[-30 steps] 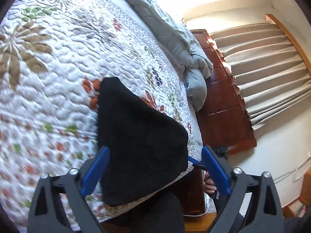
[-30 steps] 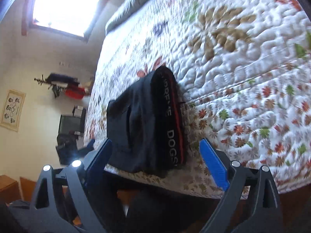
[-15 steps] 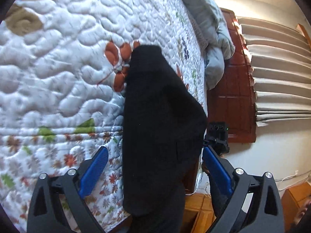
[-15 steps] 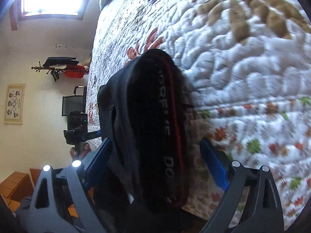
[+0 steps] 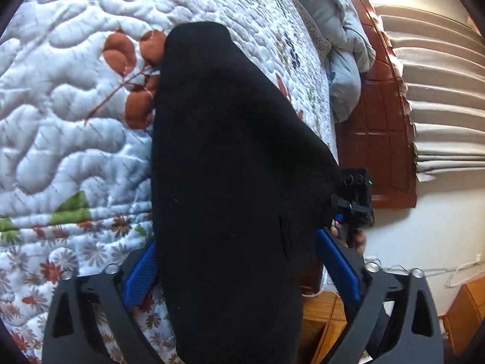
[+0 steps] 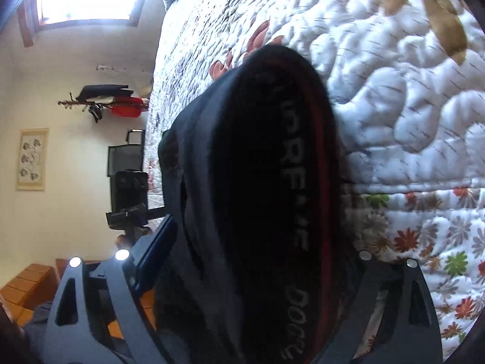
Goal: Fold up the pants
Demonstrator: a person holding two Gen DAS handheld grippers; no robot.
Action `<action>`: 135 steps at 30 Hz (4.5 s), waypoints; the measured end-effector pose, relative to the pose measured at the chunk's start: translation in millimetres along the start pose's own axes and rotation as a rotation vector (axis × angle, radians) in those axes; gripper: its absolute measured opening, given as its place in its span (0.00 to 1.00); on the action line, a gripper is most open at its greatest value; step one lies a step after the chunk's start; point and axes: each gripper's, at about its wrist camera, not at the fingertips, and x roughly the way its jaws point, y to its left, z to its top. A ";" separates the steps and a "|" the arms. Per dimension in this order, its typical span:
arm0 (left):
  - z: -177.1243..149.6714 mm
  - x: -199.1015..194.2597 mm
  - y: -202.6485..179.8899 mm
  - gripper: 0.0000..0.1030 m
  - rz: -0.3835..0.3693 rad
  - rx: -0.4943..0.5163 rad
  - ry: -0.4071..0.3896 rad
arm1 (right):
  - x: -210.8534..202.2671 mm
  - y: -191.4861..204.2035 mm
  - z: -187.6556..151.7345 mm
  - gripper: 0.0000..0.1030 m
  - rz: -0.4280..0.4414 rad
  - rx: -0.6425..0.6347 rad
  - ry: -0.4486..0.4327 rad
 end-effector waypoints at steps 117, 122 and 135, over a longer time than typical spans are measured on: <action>-260.4 -293.5 -162.7 0.96 0.864 0.335 -0.809 | 94.7 387.6 -219.5 0.97 -0.778 -0.570 -0.679; -288.1 -297.0 -175.0 0.96 0.842 0.323 -0.833 | 80.7 401.8 -249.2 0.97 -0.769 -0.601 -0.701; -335.5 -280.0 -195.3 0.96 0.878 0.327 -0.825 | 71.6 420.2 -291.4 0.97 -0.740 -0.655 -0.723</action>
